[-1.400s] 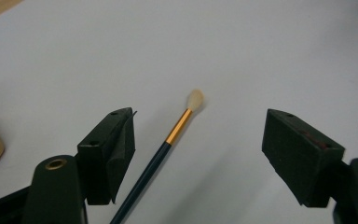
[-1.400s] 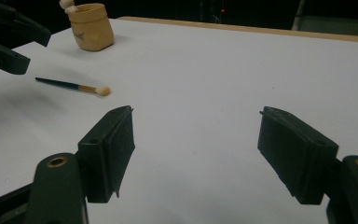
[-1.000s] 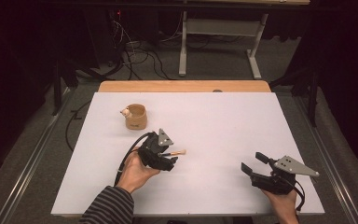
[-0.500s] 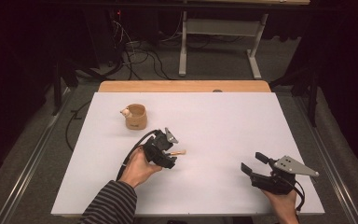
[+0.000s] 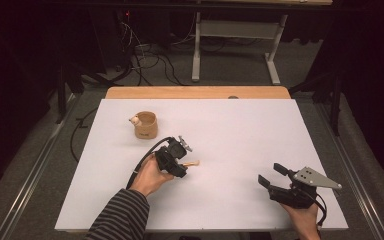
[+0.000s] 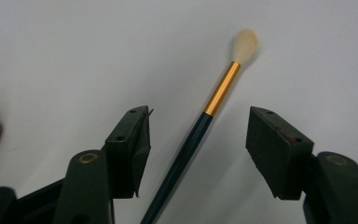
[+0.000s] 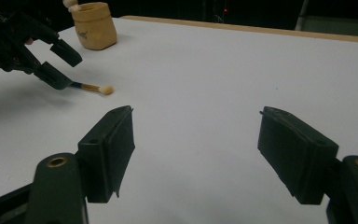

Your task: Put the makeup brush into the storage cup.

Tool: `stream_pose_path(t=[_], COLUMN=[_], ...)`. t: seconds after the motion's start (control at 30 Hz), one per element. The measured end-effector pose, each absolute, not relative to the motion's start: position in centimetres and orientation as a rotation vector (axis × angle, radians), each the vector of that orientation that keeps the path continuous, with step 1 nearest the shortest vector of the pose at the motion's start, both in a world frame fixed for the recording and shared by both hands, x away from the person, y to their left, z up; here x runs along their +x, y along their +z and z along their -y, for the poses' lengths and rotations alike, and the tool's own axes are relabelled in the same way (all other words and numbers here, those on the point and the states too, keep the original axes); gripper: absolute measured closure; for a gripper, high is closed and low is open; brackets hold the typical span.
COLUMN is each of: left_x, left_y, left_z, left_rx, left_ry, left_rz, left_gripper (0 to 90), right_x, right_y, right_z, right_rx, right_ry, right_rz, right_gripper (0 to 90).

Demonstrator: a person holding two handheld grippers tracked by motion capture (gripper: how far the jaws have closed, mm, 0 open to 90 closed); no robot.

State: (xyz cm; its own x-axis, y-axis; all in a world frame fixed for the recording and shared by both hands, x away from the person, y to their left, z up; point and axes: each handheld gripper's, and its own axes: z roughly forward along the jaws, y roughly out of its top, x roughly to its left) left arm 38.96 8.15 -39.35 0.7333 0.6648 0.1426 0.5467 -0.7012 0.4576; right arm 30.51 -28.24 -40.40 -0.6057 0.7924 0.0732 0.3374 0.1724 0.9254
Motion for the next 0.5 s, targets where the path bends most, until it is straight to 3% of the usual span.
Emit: stream_pose_path(t=[0.5], left_x=[39.82], left_y=[-39.75], left_z=[-7.60], left_rx=[2.611], left_ry=[0.360], left_rz=[-0.925], left_gripper=[47.7], right_x=[30.53], right_y=[-40.41], right_z=[28.18], right_rx=[1.061], right_ry=[1.422], right_rz=[-2.033], right_gripper=[28.9])
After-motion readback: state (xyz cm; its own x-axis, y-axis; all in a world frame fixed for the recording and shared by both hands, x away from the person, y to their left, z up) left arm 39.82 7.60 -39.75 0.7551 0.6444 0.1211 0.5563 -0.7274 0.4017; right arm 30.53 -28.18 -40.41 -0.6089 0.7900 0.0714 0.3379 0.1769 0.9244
